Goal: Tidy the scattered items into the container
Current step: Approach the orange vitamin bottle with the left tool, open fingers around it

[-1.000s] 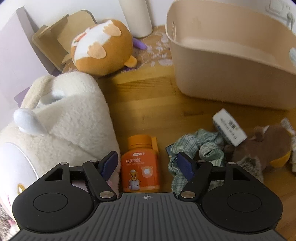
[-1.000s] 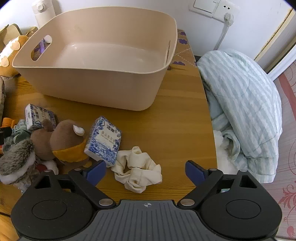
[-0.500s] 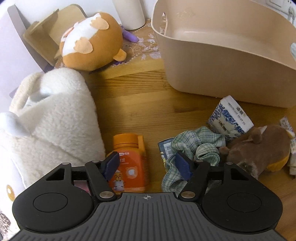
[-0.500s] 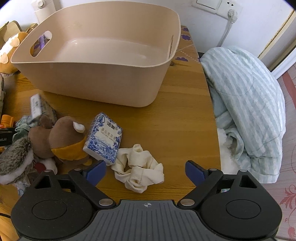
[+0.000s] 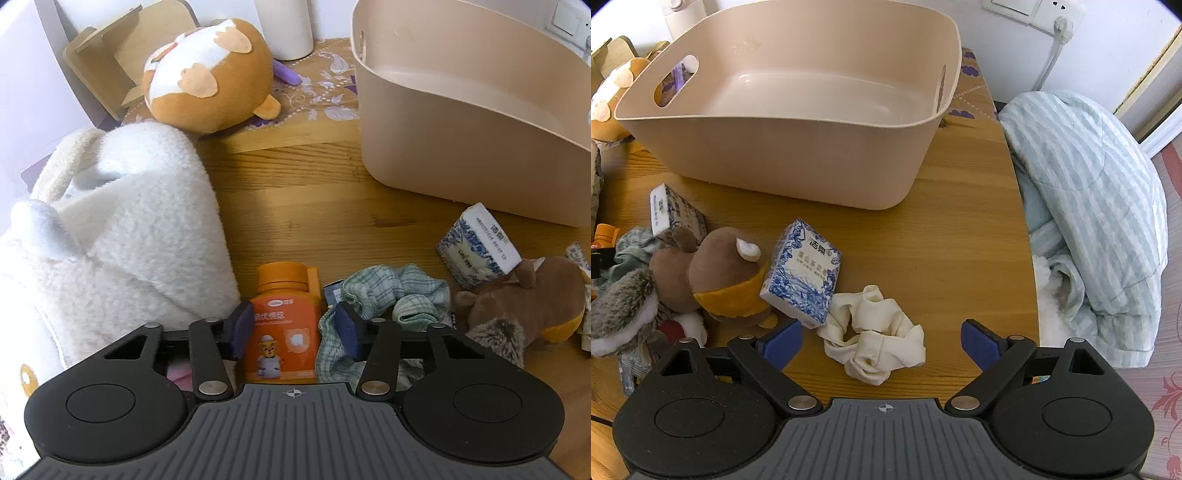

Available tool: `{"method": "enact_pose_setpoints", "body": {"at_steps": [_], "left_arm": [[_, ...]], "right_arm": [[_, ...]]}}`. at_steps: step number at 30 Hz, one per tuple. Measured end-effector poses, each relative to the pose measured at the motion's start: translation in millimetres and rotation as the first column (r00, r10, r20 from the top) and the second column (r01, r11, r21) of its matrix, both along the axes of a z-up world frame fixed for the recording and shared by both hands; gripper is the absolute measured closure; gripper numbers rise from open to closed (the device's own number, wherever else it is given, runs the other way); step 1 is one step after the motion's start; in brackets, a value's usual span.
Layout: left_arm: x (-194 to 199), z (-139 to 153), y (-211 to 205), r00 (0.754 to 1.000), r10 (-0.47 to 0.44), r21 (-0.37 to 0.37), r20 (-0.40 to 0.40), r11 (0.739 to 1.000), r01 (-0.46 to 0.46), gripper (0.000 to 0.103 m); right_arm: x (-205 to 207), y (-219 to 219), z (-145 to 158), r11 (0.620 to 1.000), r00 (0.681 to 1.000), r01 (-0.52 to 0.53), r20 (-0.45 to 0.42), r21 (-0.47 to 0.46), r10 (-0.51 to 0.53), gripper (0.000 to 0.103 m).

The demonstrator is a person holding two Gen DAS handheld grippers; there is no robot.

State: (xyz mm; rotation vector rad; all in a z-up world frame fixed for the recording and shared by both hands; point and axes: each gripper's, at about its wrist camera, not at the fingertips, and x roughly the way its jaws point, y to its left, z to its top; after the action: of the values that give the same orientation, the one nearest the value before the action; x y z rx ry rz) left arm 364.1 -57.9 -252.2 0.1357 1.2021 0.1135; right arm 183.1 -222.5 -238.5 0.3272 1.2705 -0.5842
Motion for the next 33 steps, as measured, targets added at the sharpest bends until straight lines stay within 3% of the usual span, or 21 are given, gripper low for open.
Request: {"method": "enact_pose_setpoints", "body": {"at_steps": [6, 12, 21, 23, 25, 27, 33], "left_arm": [[1.1, -4.3, -3.9, 1.000, -0.013, 0.010, -0.003, 1.000, 0.013, 0.050], [7.0, -3.6, 5.9, 0.997, 0.067, 0.017, -0.049, 0.998, -0.066, 0.053], [10.0, -5.3, 9.4, 0.994, 0.084, 0.015, -0.071, 0.996, -0.084, 0.052], [12.3, -6.7, 9.1, 0.994, 0.084, 0.010, -0.070, 0.996, -0.084, 0.045], [13.7, -9.5, 5.0, 0.995, 0.070, -0.011, -0.073, 0.997, -0.071, 0.028], [14.0, -12.2, -2.1, 0.995, 0.046, -0.032, -0.084, 0.998, -0.049, 0.022], [9.6, -12.5, -17.6, 0.996, -0.006, -0.108, -0.088, 0.994, -0.004, 0.020]], "right_arm": [[1.8, 0.5, -3.2, 1.000, 1.000, -0.009, -0.002, 0.009, 0.009, 0.009], [1.9, 1.5, -3.4, 1.000, 1.000, -0.016, -0.005, 0.014, 0.016, 0.009], [-0.6, -2.9, -5.6, 1.000, 1.000, -0.008, 0.002, 0.013, 0.008, 0.008], [-1.1, -3.4, -6.9, 1.000, 1.000, -0.011, 0.006, 0.013, 0.011, 0.008], [-1.3, -4.9, -8.8, 1.000, 1.000, -0.010, 0.002, 0.012, 0.010, 0.008], [-1.2, -7.3, -10.1, 1.000, 1.000, -0.007, -0.002, 0.013, 0.007, 0.008], [-0.2, -13.2, -11.6, 1.000, 1.000, 0.002, -0.004, 0.009, -0.002, 0.008]]}}
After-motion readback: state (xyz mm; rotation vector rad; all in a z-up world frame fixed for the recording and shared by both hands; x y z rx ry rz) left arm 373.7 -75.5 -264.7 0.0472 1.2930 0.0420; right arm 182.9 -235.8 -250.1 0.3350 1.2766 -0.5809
